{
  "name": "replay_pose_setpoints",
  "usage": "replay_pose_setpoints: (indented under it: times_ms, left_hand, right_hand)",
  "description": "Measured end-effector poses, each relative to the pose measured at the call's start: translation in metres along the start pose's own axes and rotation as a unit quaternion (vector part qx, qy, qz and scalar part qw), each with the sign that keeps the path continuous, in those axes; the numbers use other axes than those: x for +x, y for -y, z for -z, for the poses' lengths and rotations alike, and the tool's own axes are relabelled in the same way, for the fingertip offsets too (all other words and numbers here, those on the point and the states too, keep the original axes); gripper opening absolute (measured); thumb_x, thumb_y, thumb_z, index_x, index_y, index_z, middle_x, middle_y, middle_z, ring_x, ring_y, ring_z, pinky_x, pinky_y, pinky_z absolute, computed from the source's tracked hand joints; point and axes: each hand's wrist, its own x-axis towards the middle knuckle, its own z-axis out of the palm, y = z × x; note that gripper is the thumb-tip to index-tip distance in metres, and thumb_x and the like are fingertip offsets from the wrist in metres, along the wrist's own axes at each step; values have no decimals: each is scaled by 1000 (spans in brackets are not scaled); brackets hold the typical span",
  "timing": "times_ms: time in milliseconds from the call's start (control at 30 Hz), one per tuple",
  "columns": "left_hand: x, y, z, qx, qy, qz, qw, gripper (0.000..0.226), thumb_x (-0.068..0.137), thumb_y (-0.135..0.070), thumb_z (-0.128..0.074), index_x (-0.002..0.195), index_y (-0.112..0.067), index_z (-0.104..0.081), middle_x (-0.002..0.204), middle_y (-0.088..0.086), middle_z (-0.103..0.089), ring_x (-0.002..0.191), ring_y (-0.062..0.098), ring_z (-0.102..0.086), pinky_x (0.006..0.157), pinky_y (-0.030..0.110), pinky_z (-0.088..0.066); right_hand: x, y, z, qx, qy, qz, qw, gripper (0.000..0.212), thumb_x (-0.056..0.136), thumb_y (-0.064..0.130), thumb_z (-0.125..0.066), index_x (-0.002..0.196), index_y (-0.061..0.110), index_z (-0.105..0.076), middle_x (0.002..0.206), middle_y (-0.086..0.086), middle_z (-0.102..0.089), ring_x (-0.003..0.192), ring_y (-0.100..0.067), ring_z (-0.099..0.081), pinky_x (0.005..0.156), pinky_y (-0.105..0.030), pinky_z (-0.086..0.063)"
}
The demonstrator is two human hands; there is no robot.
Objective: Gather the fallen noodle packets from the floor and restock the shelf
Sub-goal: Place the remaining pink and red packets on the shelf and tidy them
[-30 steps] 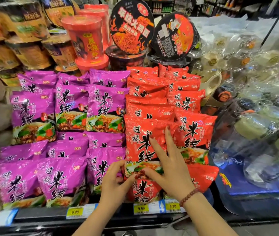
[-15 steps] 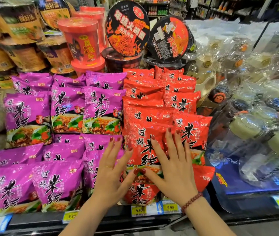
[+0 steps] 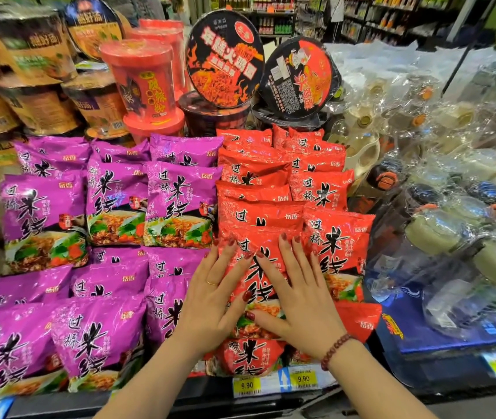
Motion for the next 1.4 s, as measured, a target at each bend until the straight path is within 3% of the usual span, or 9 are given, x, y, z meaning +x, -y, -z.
replay_pose_setpoints:
  times_ms: [333, 467, 633, 833, 900, 1000, 1133, 1300, 1400]
  left_hand:
    - [5, -12, 23, -27, -26, -3, 999, 58, 96, -46, -42, 151, -42, -23, 163, -8, -16, 151, 26, -10, 119, 42, -13]
    - [10, -21, 27, -42, -38, -23, 998, 55, 98, -49, -39, 151, -41, -25, 162, -8, -16, 151, 26, -10, 120, 41, -11]
    - [-4, -19, 19, -20, -12, -51, 998, 73, 89, -68, -45, 152, -35, -26, 162, -4, -19, 150, 28, -13, 119, 48, -13]
    - [-11, -20, 1, 47, -45, -71, 995, 100, 70, -70, -68, 152, -39, -20, 162, -7, -17, 149, 28, -15, 121, 44, -9]
    - [-13, -20, -3, 46, -45, -62, 996, 100, 70, -71, -67, 152, -40, -19, 162, -8, -17, 149, 28, -15, 120, 46, -13]
    - [-14, -20, -5, 53, -42, -55, 996, 101, 70, -72, -67, 152, -40, -18, 162, -9, -17, 149, 28, -15, 116, 49, -18]
    - [-15, -19, -7, 63, -46, -45, 996, 102, 68, -71, -68, 152, -40, -18, 161, -8, -19, 149, 26, -15, 118, 46, -15]
    - [-16, -21, -9, 72, -47, -31, 996, 101, 67, -72, -68, 151, -41, -21, 159, -7, -25, 148, 27, -20, 120, 43, -13]
    - [-14, -21, -12, 68, -64, -37, 995, 92, 72, -72, -64, 149, -38, -28, 157, -6, -29, 146, 29, -24, 121, 43, -14]
  right_hand:
    - [-2, 3, 14, 18, -37, 11, 999, 79, 86, 73, -37, 152, 38, -10, 162, -4, -5, 148, -26, -5, 113, -54, -7]
    - [0, 2, 20, 89, -58, 11, 994, 72, 90, 70, -29, 152, 38, -13, 161, 4, -4, 149, -17, -3, 117, -46, 0]
    - [11, -8, 24, 191, -92, 37, 976, 52, 100, 49, -27, 149, 30, -29, 159, 6, -20, 147, -14, -17, 119, -43, -8]
    - [73, -24, 53, 261, -197, 0, 945, 42, 94, 27, -44, 132, 11, -54, 137, -1, -51, 129, -8, -41, 109, -15, -24]
    - [108, -26, 66, 241, -156, -19, 958, 36, 93, 22, -49, 126, 12, -59, 126, -2, -61, 119, -12, -49, 100, -14, -29]
    - [163, -29, 74, 171, -22, -63, 983, 30, 94, 22, -54, 122, 18, -62, 121, 0, -64, 114, -18, -56, 98, -28, -41]
    - [205, -22, 74, 33, 141, -43, 989, 25, 94, 28, -54, 109, 15, -70, 113, -5, -68, 105, -24, -61, 90, -35, -50]
    - [200, -26, 76, 116, 196, 13, 974, 12, 90, 18, -60, 95, 12, -69, 103, -4, -69, 96, -18, -62, 90, -32, -49]
    - [196, -29, 73, 109, 161, 8, 981, 13, 91, 13, -56, 92, 7, -68, 98, -7, -69, 94, -22, -62, 85, -30, -47]
